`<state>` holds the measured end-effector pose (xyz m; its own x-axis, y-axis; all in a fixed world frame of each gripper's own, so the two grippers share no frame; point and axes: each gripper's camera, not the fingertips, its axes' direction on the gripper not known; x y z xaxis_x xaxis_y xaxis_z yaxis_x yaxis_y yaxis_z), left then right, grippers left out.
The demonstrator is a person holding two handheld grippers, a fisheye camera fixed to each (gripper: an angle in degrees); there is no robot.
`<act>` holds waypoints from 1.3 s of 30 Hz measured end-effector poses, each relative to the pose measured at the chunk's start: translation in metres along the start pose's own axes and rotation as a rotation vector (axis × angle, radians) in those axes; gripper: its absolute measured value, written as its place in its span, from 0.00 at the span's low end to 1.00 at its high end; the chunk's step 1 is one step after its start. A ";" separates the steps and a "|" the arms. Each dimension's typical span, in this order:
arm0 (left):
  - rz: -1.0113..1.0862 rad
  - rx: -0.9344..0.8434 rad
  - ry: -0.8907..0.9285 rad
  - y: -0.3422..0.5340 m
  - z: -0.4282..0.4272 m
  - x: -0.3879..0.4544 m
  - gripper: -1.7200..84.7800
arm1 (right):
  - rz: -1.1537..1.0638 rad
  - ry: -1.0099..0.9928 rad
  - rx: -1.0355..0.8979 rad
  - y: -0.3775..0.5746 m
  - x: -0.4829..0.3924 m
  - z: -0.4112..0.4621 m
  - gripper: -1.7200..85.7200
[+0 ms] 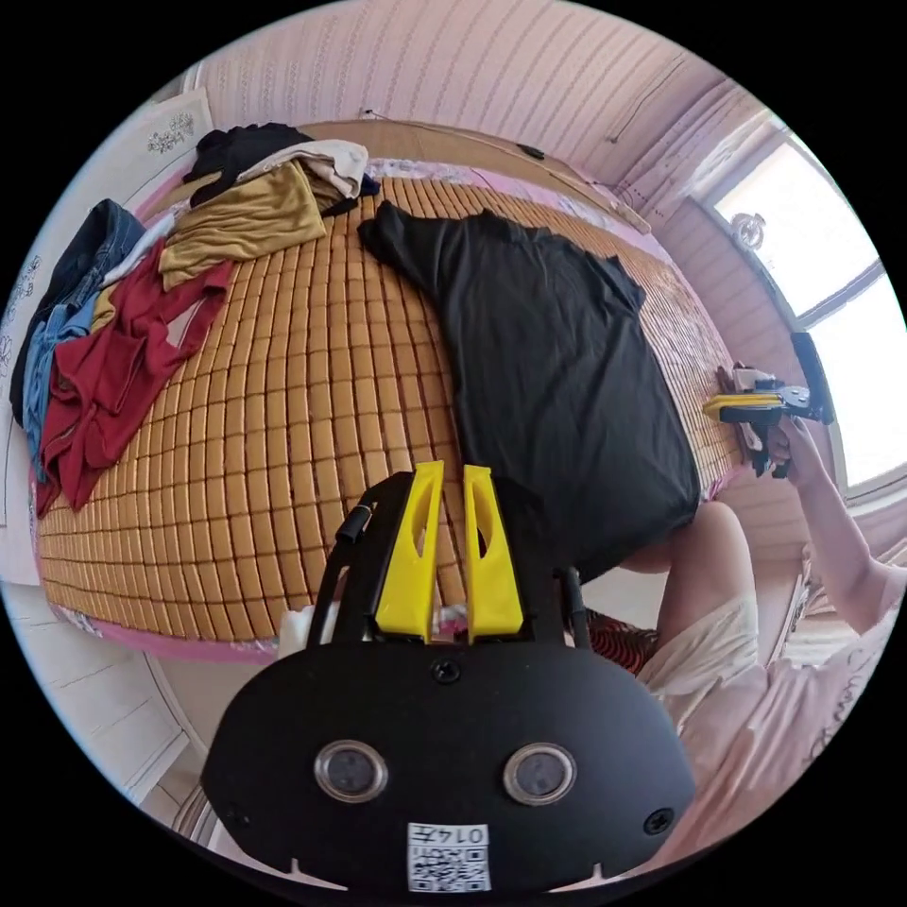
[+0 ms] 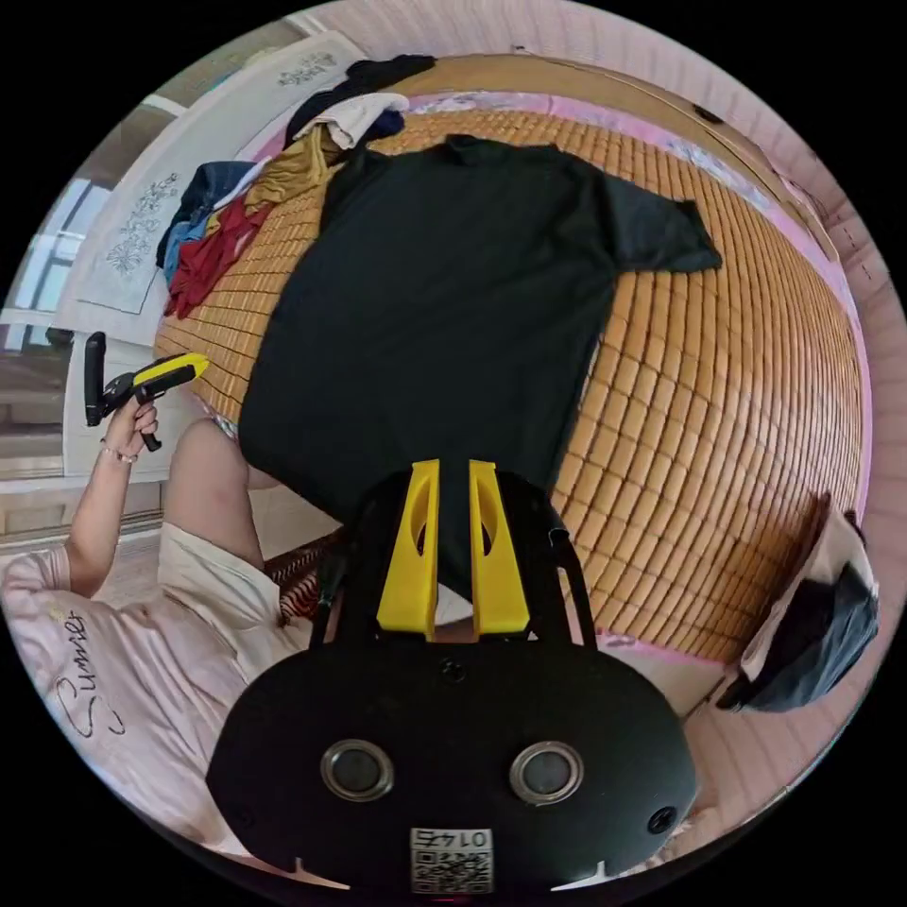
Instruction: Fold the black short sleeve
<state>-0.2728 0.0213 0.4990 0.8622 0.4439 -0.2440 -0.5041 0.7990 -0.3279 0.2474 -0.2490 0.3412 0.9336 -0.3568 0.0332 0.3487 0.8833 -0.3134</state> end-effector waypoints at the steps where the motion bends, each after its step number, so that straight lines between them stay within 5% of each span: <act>1: -0.003 0.016 -0.004 -0.011 0.002 -0.004 0.08 | -0.021 -0.009 0.007 -0.019 -0.004 0.000 0.09; 8: -0.041 0.081 -0.081 -0.142 0.036 -0.064 0.08 | -0.289 -0.059 0.082 -0.255 -0.067 0.026 0.11; 15: -0.089 0.044 -0.001 -0.177 0.047 -0.101 0.08 | -0.160 0.029 0.004 -0.397 -0.089 0.091 0.12; 17: -0.084 0.034 0.020 -0.176 0.044 -0.105 0.08 | -0.126 0.019 -0.046 -0.402 -0.080 0.101 0.07; 23: 0.008 0.086 0.180 -0.166 0.018 -0.096 0.08 | -0.021 -0.284 0.273 -0.282 -0.027 0.019 0.03; 29: 0.194 -0.028 0.172 -0.180 0.027 -0.060 0.11 | 0.183 -0.211 0.077 -0.201 0.020 0.038 0.09; 39: 0.314 -0.139 0.063 -0.252 0.072 -0.012 0.11 | 0.224 -0.234 0.126 -0.220 0.032 0.044 0.11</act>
<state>-0.1529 -0.1565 0.6502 0.6615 0.6296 -0.4074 -0.7499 0.5626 -0.3481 0.2044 -0.4417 0.4534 0.9767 -0.0829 0.1978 0.1263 0.9677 -0.2181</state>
